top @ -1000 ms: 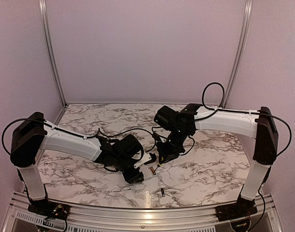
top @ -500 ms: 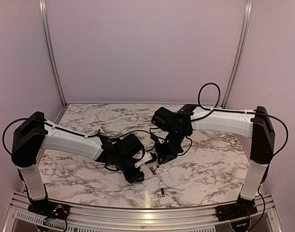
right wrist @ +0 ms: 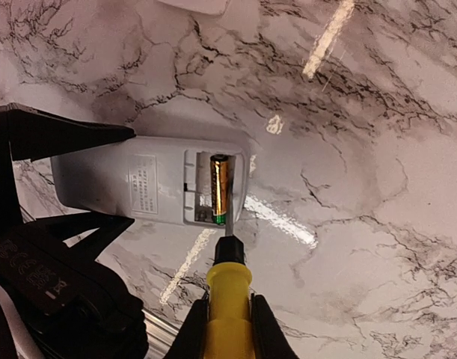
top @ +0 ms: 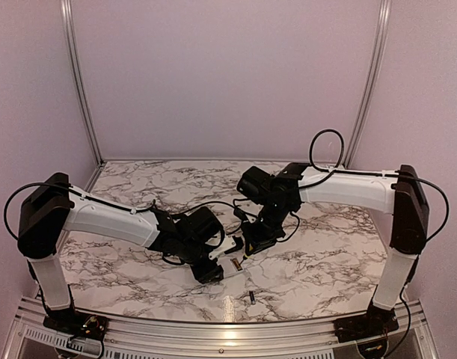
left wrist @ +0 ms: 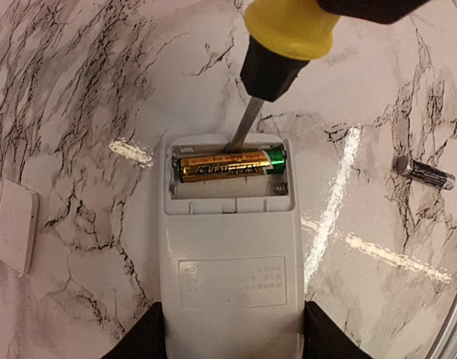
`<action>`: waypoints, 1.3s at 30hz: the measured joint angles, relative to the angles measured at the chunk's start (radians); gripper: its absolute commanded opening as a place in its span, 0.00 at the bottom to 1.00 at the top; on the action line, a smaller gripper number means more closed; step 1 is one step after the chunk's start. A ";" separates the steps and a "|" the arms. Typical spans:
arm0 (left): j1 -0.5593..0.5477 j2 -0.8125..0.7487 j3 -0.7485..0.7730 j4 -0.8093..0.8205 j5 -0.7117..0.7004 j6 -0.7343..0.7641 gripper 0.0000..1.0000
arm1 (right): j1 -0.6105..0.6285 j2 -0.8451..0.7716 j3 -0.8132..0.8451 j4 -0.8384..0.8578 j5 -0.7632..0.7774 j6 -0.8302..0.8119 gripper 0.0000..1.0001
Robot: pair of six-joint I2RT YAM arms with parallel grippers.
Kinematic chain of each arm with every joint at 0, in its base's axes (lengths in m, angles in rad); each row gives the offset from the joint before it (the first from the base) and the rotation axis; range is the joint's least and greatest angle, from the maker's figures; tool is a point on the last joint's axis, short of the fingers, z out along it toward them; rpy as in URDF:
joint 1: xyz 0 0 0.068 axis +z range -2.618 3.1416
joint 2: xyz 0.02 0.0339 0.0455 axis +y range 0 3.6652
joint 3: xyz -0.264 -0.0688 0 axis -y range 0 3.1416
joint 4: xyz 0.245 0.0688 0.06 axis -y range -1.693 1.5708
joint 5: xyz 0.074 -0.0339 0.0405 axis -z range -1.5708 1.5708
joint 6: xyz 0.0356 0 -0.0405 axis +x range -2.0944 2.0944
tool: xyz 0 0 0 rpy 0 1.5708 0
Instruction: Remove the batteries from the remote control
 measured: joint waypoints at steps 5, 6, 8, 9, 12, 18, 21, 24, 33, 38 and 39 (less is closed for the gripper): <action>0.000 0.000 -0.011 0.017 0.000 0.002 0.00 | -0.026 -0.030 -0.050 0.036 -0.035 -0.026 0.00; 0.000 -0.001 -0.018 0.027 0.000 0.003 0.00 | -0.035 -0.039 -0.065 0.048 -0.050 -0.031 0.00; 0.000 -0.001 -0.029 0.050 0.000 0.005 0.00 | -0.051 -0.054 -0.093 0.068 -0.076 -0.042 0.00; 0.000 -0.001 -0.035 0.061 0.000 0.006 0.00 | -0.060 -0.061 -0.106 0.077 -0.091 -0.047 0.00; 0.000 -0.003 -0.049 0.085 0.000 0.008 0.00 | -0.074 -0.076 -0.138 0.098 -0.127 -0.057 0.00; 0.000 -0.017 -0.086 0.126 0.001 0.009 0.00 | -0.100 -0.099 -0.189 0.138 -0.184 -0.072 0.00; 0.000 -0.018 -0.090 0.134 0.001 0.010 0.00 | -0.106 -0.104 -0.200 0.144 -0.198 -0.072 0.00; 0.000 -0.019 -0.094 0.140 0.001 0.012 0.00 | -0.108 -0.110 -0.211 0.149 -0.207 -0.072 0.00; 0.000 -0.054 -0.169 0.214 0.003 0.040 0.00 | -0.113 -0.134 -0.264 0.200 -0.261 -0.066 0.00; 0.000 -0.084 -0.209 0.256 0.003 0.061 0.00 | -0.114 -0.165 -0.294 0.216 -0.292 -0.063 0.00; 0.000 -0.090 -0.216 0.267 0.003 0.065 0.00 | -0.115 -0.172 -0.298 0.217 -0.296 -0.060 0.00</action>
